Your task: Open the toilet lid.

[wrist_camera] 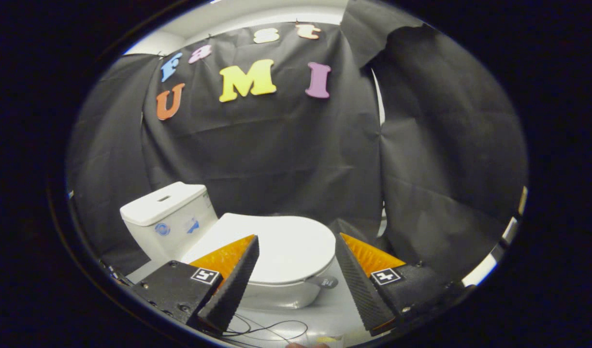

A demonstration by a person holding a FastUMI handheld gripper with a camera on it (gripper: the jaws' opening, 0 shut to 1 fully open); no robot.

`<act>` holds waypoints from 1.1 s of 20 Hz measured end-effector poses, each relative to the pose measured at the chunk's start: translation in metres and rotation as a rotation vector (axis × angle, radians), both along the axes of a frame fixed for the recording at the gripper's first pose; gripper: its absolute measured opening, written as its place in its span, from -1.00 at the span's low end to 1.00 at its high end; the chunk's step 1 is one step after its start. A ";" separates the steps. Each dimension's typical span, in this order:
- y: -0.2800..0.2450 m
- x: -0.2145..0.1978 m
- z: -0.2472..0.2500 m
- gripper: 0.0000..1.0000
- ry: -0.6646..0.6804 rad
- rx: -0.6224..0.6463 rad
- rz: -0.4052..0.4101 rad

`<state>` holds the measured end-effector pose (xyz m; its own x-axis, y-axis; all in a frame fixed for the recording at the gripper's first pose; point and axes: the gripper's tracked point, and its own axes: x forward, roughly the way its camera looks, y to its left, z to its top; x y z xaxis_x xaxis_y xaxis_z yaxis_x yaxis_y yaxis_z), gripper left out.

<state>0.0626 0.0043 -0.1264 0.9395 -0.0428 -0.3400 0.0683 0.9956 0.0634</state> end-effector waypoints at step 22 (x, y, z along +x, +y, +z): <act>-0.061 0.067 -0.178 0.88 0.496 0.619 -0.110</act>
<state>0.1296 -0.0571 -0.3039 0.6738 0.2070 -0.7093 0.3292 0.7753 0.5390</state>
